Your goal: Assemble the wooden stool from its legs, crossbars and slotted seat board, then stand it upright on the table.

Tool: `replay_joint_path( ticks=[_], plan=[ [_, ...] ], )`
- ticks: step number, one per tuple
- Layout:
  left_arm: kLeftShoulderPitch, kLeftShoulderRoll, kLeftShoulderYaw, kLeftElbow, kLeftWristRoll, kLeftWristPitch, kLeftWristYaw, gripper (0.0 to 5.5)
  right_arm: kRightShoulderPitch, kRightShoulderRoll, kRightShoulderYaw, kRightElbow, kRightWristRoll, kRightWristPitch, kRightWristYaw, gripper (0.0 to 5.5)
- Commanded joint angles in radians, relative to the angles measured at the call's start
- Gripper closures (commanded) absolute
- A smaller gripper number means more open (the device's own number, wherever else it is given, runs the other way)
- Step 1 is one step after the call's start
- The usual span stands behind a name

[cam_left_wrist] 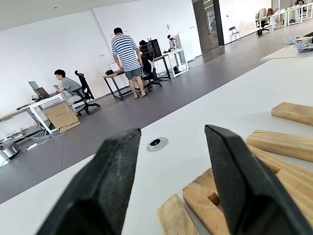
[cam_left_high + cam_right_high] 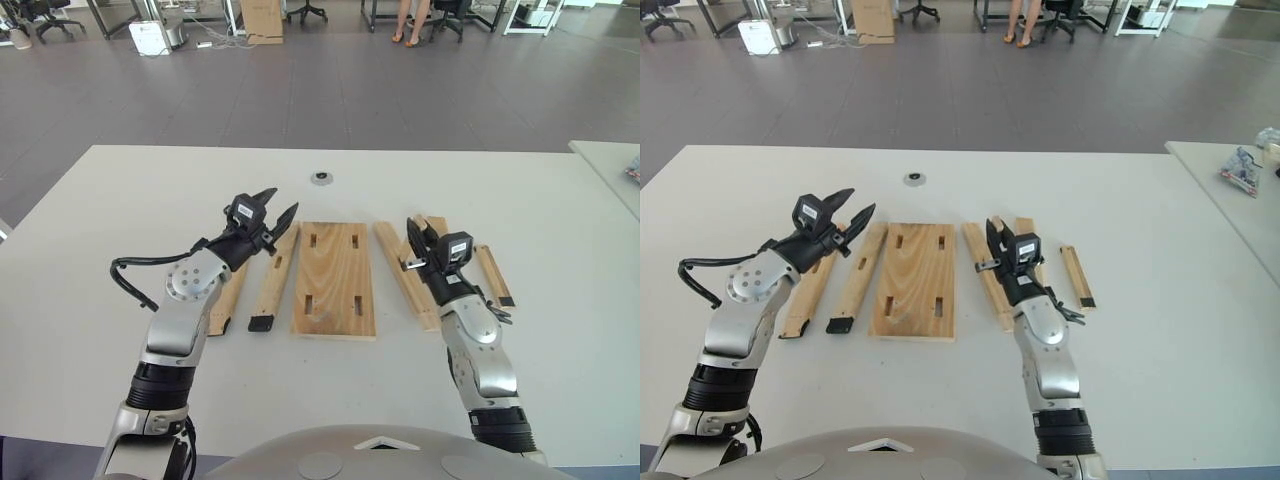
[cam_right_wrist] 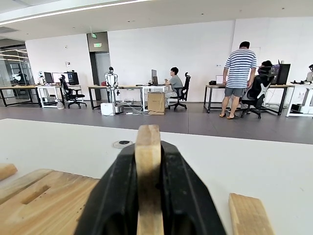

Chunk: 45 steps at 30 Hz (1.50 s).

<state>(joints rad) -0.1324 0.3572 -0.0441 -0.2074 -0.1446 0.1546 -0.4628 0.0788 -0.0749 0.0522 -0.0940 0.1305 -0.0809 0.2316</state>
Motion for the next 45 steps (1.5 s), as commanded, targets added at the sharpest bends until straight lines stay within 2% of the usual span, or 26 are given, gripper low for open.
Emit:
replay_joint_path(
  ticks=[1,3,4,10,13,16,22,33,36,40,42,45],
  plan=[
    [-0.018,0.003,0.009,0.01,0.008,-0.015,0.002,3.1,0.017,-0.008,-0.011,0.068,-0.003,0.069,-0.009,5.08],
    [-0.02,0.001,0.01,0.012,0.008,-0.02,0.005,3.1,0.0,-0.011,-0.024,0.07,0.008,0.081,-0.01,5.08],
    [-0.019,-0.001,0.01,0.011,0.009,-0.021,0.007,3.1,-0.007,-0.011,-0.034,0.069,0.024,0.087,-0.007,4.7],
    [-0.004,-0.024,0.026,0.022,-0.007,-0.03,0.029,3.1,-0.089,-0.063,-0.088,0.049,0.043,0.126,0.012,3.69],
    [0.005,-0.028,0.031,0.024,-0.007,-0.034,0.03,3.1,-0.153,-0.114,-0.084,-0.008,0.069,0.26,0.05,3.04],
    [0.014,-0.036,0.04,0.022,-0.007,-0.04,0.039,3.1,-0.14,-0.2,-0.027,-0.084,0.079,0.473,0.123,2.42],
    [0.039,-0.047,0.047,0.017,0.0,-0.052,0.051,3.1,-0.091,-0.282,0.018,-0.138,0.051,0.608,0.175,2.42],
    [0.04,-0.049,0.036,0.011,0.006,-0.052,0.053,3.1,-0.056,-0.27,0.056,-0.147,0.017,0.842,0.11,2.42],
    [0.038,-0.05,0.034,0.011,0.005,-0.027,0.058,3.1,-0.061,-0.275,0.068,-0.144,0.013,0.893,0.106,2.97],
    [0.029,-0.063,0.045,0.009,-0.021,0.018,0.065,3.1,-0.072,-0.261,0.068,-0.138,0.012,0.911,0.09,3.4],
    [0.016,-0.07,0.065,-0.006,-0.079,0.054,0.044,3.1,-0.093,-0.248,0.047,-0.132,0.024,0.905,0.082,3.41],
    [-0.018,-0.049,0.132,-0.036,-0.229,0.121,-0.025,3.1,-0.173,-0.236,-0.048,-0.114,0.079,0.889,0.093,3.41]
  ],
)
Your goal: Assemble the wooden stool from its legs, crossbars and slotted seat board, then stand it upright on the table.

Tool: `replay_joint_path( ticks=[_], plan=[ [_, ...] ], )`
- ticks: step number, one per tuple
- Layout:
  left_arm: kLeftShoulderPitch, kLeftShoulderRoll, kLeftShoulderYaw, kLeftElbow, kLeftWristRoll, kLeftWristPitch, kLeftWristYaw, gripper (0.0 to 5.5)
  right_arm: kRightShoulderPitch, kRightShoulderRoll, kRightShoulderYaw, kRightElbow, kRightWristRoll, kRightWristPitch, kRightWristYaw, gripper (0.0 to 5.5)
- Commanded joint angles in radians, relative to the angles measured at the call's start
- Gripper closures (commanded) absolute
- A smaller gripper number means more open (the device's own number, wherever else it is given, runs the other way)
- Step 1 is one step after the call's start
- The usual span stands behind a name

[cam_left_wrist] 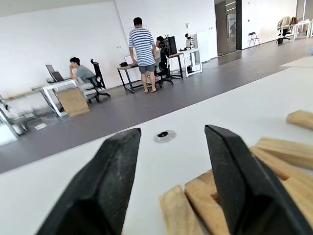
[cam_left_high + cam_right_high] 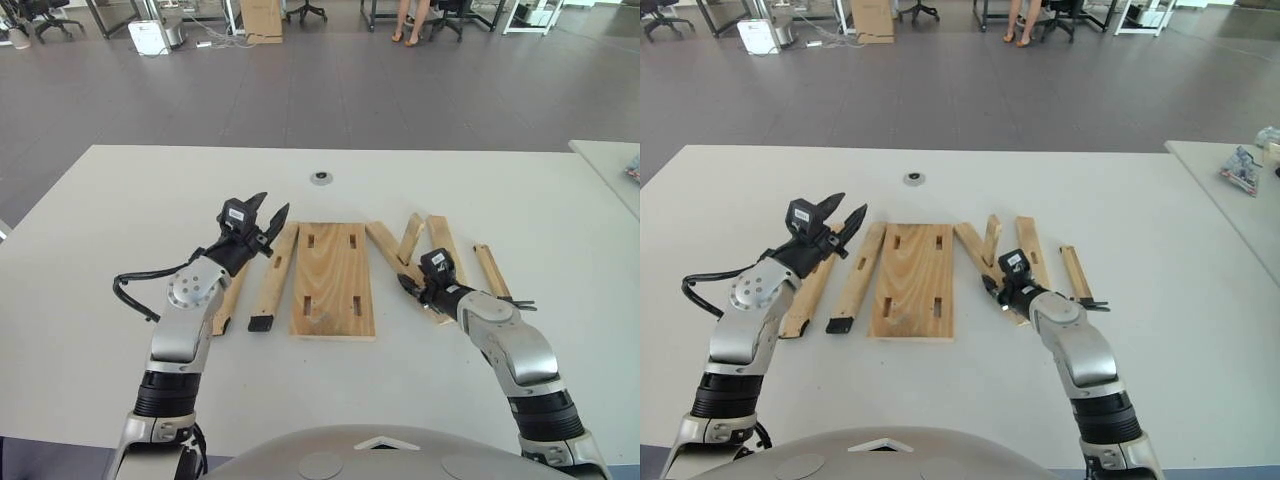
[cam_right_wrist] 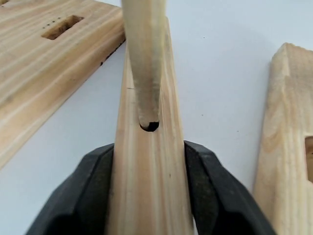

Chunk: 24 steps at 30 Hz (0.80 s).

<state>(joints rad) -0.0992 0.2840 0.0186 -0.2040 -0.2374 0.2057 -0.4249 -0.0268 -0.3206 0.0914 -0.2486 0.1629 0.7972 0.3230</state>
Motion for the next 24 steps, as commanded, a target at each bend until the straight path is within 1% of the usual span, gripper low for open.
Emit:
replay_joint_path(
  ticks=[1,3,5,6,9,12,16,19,21,24],
  plan=[
    [-0.071,0.039,0.099,-0.042,-0.19,0.099,-0.087,3.1,-0.109,0.009,-0.13,0.052,0.072,0.006,0.008,3.41],
    [-0.107,0.06,0.147,-0.047,-0.291,0.165,-0.117,3.1,-0.181,0.01,-0.195,0.069,0.124,0.005,0.024,3.41],
    [-0.161,0.072,0.191,-0.052,-0.438,0.257,-0.15,3.1,-0.255,0.021,-0.24,0.072,0.192,0.009,0.058,3.41],
    [-0.204,0.082,0.2,-0.052,-0.511,0.309,-0.176,3.1,-0.296,0.033,-0.256,0.043,0.264,0.029,0.1,3.41],
    [-0.305,0.098,0.217,-0.031,-0.69,0.443,-0.218,2.57,-0.373,0.053,-0.288,-0.042,0.471,0.106,0.193,3.41],
    [-0.408,0.067,0.257,-0.004,-0.876,0.538,-0.179,2.04,-0.435,0.067,-0.344,-0.08,0.676,0.188,0.226,3.41],
    [-0.482,0.025,0.296,0.008,-1.072,0.593,-0.073,1.39,-0.478,0.076,-0.43,-0.115,0.922,0.248,0.158,3.41],
    [-0.486,0.036,0.307,0.028,-1.156,0.629,-0.024,0.85,-0.484,0.066,-0.437,-0.135,1.051,0.266,0.101,3.41],
    [-0.48,0.035,0.28,0.013,-1.17,0.651,-0.006,0.47,-0.468,0.063,-0.421,-0.167,1.123,0.267,0.061,3.41],
    [-0.469,0.015,0.25,-0.008,-1.211,0.67,0.024,0.43,-0.44,0.051,-0.385,-0.201,1.204,0.262,0.025,3.41]
  ],
)
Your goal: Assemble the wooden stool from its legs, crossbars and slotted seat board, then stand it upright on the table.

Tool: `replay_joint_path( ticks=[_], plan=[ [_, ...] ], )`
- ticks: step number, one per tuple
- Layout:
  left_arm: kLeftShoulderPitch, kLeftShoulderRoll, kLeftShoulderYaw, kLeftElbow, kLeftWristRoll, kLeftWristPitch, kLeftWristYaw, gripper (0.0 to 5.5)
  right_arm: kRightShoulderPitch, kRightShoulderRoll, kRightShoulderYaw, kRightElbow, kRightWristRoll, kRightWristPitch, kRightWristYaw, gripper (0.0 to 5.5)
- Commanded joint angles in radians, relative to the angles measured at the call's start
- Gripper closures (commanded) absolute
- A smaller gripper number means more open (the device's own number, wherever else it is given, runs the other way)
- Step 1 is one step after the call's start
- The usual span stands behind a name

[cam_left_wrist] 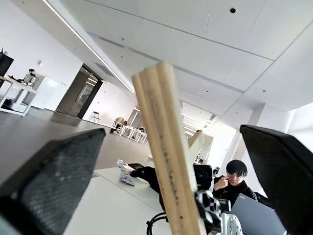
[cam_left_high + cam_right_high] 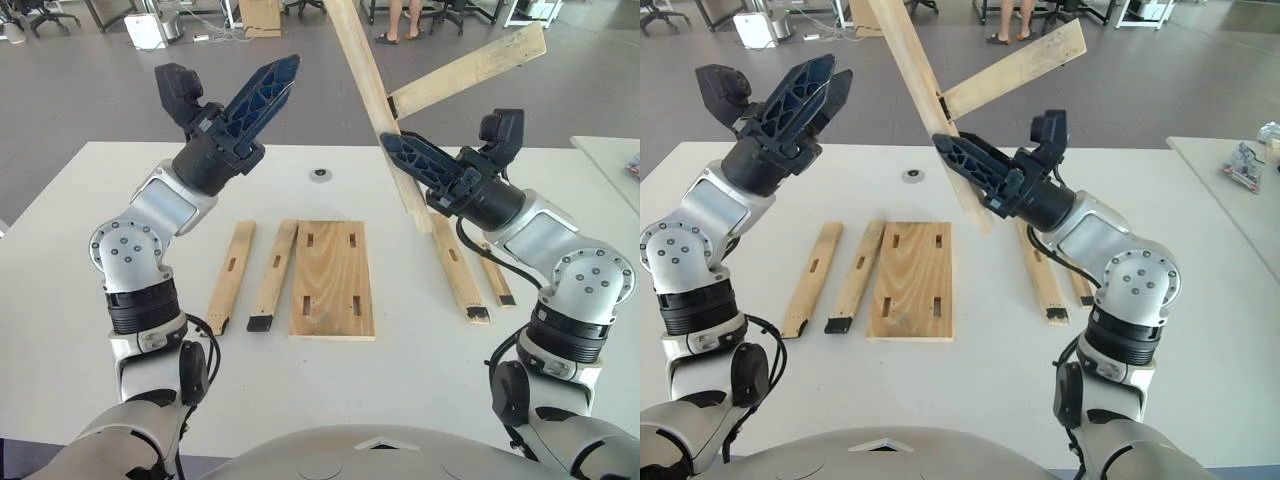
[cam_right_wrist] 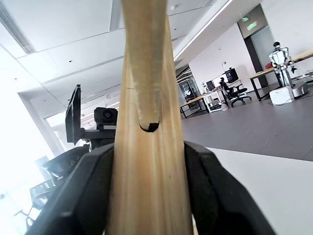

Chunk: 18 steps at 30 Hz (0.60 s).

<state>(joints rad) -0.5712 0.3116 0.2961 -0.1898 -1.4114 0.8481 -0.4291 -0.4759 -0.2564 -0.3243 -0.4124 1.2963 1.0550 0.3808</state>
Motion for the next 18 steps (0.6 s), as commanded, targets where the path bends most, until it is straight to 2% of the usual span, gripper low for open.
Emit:
replay_joint_path(
  ticks=[1,5,13,18],
  plan=[
    [0.004,-0.018,-0.031,-0.025,-0.051,0.03,0.036,0.43,0.013,-0.019,0.042,-0.039,0.088,0.0,-0.041,3.41],
    [0.001,-0.016,-0.035,-0.026,-0.106,0.037,0.056,0.43,0.043,-0.046,0.101,-0.057,0.123,-0.004,-0.056,3.41],
    [0.021,0.057,-0.051,-0.02,-0.141,0.097,0.017,1.97,0.065,-0.211,0.157,-0.028,0.107,0.02,0.061,3.41],
    [0.068,0.128,-0.072,-0.026,-0.151,0.173,-0.041,2.87,0.053,-0.26,0.159,0.01,0.109,0.005,0.11,3.41]
  ],
)
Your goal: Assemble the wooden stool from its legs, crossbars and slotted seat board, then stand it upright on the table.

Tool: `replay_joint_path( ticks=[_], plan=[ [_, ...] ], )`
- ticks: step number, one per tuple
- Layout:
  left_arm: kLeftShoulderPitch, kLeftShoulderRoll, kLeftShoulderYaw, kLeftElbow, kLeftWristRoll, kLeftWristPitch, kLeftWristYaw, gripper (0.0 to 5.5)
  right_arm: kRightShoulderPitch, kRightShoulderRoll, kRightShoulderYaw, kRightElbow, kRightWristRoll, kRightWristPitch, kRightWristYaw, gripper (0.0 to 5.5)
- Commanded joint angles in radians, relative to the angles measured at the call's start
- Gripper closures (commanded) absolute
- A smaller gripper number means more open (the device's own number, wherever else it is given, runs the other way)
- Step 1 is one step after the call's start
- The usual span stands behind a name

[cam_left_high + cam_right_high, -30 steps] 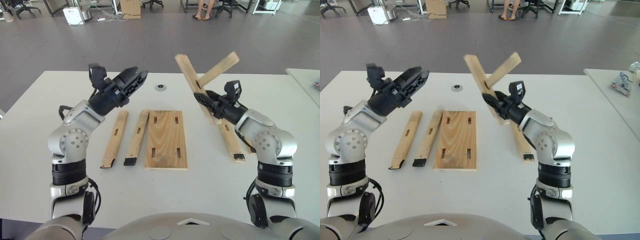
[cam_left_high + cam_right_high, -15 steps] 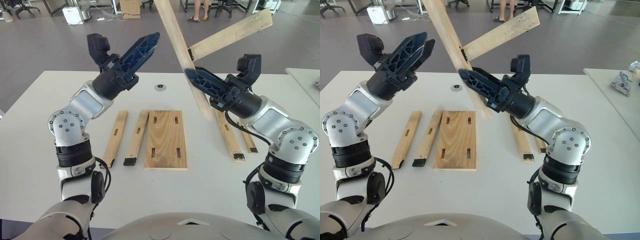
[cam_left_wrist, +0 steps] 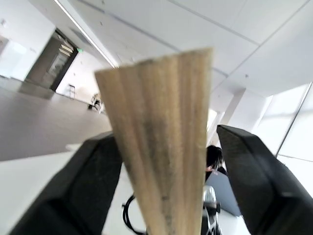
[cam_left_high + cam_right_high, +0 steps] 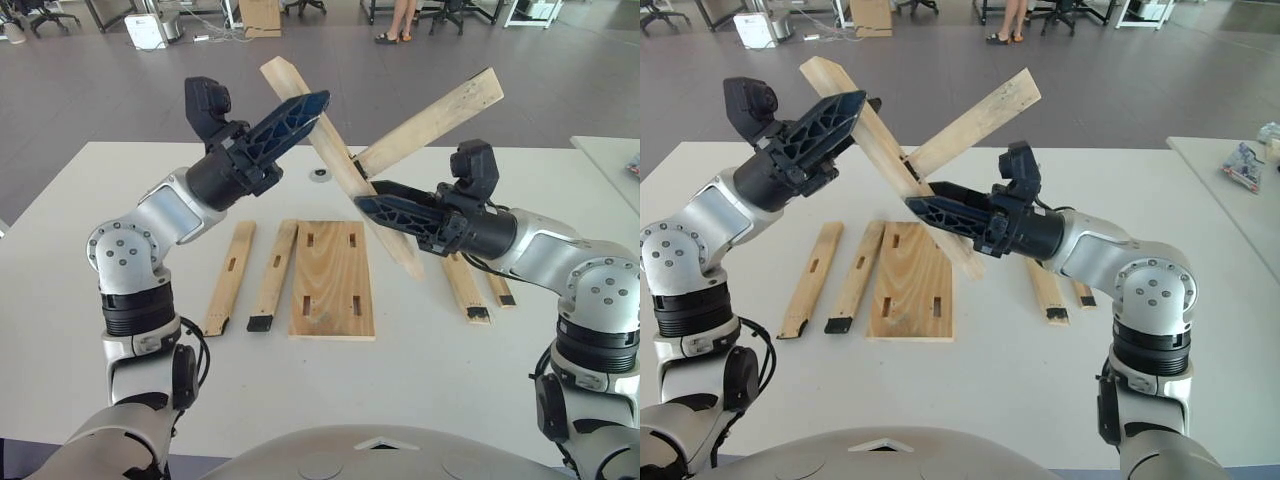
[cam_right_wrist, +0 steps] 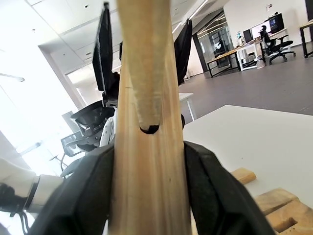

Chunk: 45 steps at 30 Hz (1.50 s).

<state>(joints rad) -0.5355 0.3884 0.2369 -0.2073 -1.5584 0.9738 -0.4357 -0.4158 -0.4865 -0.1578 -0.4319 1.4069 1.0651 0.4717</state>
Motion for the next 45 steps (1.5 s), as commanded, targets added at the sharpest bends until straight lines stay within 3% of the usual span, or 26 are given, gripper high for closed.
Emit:
replay_joint_path(
  ticks=[1,4,14,18,22,27,29,34,40,45],
  plan=[
    [0.043,0.065,-0.013,-0.011,-0.005,0.057,-0.043,3.04,-0.01,-0.034,-0.011,0.038,0.002,-0.01,0.022,3.41],
    [0.06,0.083,-0.01,-0.012,-0.004,0.062,-0.059,3.38,-0.013,-0.042,-0.024,0.059,0.01,-0.019,0.029,3.41],
    [0.041,0.06,0.01,0.011,0.058,-0.012,-0.059,3.38,0.001,-0.045,-0.007,0.093,-0.034,-0.026,0.051,3.43],
    [0.029,0.021,0.096,0.086,0.163,-0.163,0.003,3.38,0.005,-0.047,-0.008,0.102,-0.033,-0.027,0.062,2.43],
    [0.056,0.083,0.144,0.139,0.232,-0.191,-0.044,3.38,0.026,-0.059,0.008,0.065,-0.076,-0.037,0.072,2.06],
    [0.175,0.291,0.069,0.145,0.471,-0.217,-0.309,3.39,0.029,-0.132,-0.055,0.167,-0.209,-0.106,0.121,2.06],
    [0.183,0.31,0.056,0.159,0.583,-0.318,-0.375,3.39,-0.005,-0.18,-0.1,0.24,-0.256,-0.135,0.147,2.06],
    [0.153,0.33,0.037,0.152,0.629,-0.392,-0.613,3.39,-0.057,-0.243,-0.123,0.359,-0.363,-0.188,0.231,2.06],
    [0.157,0.418,-0.043,0.181,0.681,-0.426,-0.979,3.39,-0.059,-0.233,-0.12,0.377,-0.42,-0.197,0.261,2.06],
    [0.172,0.41,-0.078,0.232,0.751,-0.504,-1.095,3.39,-0.069,-0.22,-0.118,0.383,-0.447,-0.2,0.27,2.06]
  ],
)
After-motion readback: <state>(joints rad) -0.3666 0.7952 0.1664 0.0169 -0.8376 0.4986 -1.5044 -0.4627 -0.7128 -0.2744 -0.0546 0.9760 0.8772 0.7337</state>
